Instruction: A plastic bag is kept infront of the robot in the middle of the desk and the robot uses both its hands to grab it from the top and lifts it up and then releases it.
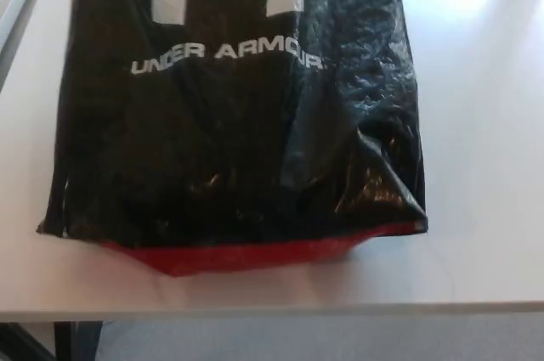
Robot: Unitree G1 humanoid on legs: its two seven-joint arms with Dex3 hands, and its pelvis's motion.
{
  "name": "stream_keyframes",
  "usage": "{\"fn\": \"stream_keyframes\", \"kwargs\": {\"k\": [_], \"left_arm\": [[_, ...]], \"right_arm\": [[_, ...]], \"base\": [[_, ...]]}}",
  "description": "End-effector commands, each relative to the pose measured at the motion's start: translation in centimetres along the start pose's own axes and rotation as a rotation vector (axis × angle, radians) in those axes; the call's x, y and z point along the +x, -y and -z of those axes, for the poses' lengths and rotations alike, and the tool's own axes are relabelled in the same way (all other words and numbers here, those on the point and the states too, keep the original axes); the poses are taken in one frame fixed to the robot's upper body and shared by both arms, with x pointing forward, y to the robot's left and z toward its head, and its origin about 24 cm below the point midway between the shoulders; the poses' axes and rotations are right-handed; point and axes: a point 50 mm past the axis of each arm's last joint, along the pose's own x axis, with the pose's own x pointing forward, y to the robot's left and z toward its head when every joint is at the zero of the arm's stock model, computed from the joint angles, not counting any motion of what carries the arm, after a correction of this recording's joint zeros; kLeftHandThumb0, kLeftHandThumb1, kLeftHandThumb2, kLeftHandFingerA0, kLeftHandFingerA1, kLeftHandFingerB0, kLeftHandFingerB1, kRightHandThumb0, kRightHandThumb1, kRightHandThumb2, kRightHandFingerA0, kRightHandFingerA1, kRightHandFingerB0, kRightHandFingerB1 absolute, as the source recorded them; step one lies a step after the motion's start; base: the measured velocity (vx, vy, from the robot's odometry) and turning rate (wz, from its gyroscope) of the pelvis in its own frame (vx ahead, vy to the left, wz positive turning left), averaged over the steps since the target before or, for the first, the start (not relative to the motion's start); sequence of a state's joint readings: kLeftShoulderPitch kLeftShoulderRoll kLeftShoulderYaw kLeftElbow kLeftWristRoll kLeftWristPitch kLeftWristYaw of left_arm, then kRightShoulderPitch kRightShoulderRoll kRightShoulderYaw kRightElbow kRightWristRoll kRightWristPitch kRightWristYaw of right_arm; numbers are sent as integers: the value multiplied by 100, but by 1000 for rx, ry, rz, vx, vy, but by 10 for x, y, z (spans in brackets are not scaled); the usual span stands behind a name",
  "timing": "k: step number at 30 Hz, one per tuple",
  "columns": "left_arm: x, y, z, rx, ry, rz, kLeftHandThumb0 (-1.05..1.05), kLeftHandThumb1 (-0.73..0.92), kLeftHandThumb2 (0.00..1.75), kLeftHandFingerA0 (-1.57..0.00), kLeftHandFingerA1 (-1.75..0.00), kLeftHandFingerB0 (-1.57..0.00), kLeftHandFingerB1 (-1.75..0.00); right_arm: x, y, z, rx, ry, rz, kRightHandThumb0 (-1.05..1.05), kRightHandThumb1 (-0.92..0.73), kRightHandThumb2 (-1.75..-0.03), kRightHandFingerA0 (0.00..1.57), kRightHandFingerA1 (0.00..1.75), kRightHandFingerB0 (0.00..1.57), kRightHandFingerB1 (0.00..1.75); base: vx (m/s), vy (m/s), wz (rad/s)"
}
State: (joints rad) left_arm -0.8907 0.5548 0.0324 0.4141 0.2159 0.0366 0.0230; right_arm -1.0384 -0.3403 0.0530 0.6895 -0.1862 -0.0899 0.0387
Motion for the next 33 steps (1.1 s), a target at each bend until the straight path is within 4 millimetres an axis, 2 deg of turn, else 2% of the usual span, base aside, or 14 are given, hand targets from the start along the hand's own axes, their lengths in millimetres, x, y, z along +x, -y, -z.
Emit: {"fn": "stream_keyframes", "kwargs": {"k": [1, 9, 10, 11, 15, 17, 18, 19, 20, 21, 22, 30, 31, 33], "left_arm": [[-16, -3, 10, -21, -31, 96, -71, 60, 58, -1, -28, -14, -32], [-85, 3, 11, 6, 85, 207, -74, 73, 64, -5, -25, -14, -26], [-100, 5, 10, -10, 121, 216, -72, 57, 91, -4, -31, -10, -35], [-107, 5, 10, -3, 129, 210, -68, 72, 64, -8, -26, -15, -27], [-141, 7, 7, 2, 208, 205, -68, 76, 64, -5, -29, -13, -25], [-177, 7, 4, -43, 270, 182, -71, 84, 64, -5, -35, -12, -28], [-193, 7, 4, -98, 260, 178, -85, 64, 98, -3, -48, -6, -41], [-204, 7, 4, -138, 245, 178, -85, 64, 98, -3, -48, -6, -41], [-232, 5, 2, -250, 229, 188, -37, 50, 106, 0, -51, 0, -50], [-248, 1, 0, -300, 224, 186, -36, 51, 106, 0, -50, 0, -50], [-256, -1, -1, -317, 217, 189, -67, 57, 88, -12, -46, -6, -39], [-352, -19, -4, -438, 27, 178, -52, 77, 63, -17, -37, -15, -28], [-362, -16, -3, -457, 5, 177, -30, 66, 114, -2, -51, 0, -49], [-381, -17, -4, -445, -16, 168, -30, 67, 115, -2, -50, 0, -49]], "right_arm": [[-14, 0, 12, -14, -26, -99, -76, -52, -86, 18, 50, 7, 39], [-54, -2, 26, 30, 12, -81, -69, -54, -87, 30, 54, 12, 44], [-66, -4, 26, 47, 28, -93, -72, -55, -89, 28, 53, 11, 43], [-70, -5, 25, 49, 35, -101, -71, -55, -89, 27, 52, 11, 42], [-102, -13, 23, 91, 88, -127, -70, -55, -88, 26, 51, 9, 41], [-143, -27, 18, 141, 161, -138, -69, -73, -62, 20, 37, 16, 29], [-161, -31, 15, 140, 181, -149, -68, -73, -62, 20, 37, 15, 28], [-172, -34, 13, 144, 193, -157, -68, -73, -62, 20, 37, 15, 28], [-204, -41, 11, 167, 206, -182, -75, -54, -94, 11, 50, 0, 32], [-223, -45, 8, 178, 213, -195, -73, -55, -96, 4, 47, 2, 29], [-233, -46, 8, 179, 214, -202, -76, -56, -96, 0, 42, 6, 26], [-337, -41, 4, 78, 186, -210, -79, -63, -99, 0, 20, 0, 16], [-345, -38, 4, 72, 162, -207, -82, -64, -99, 0, 16, 0, 13], [-364, -34, 1, 85, 108, -227, -85, -61, -92, 0, 8, 0, 5]], "base": [[0, 0, 0], [0, 0, 0], [0, 0, 0], [0, 0, 0], [0, 0, 0], [0, 0, 0], [0, 0, 0], [0, 0, 0], [0, 0, 0], [0, 0, 0], [0, 0, 0], [0, 0, 0], [0, 0, 0], [0, 0, 0]]}}
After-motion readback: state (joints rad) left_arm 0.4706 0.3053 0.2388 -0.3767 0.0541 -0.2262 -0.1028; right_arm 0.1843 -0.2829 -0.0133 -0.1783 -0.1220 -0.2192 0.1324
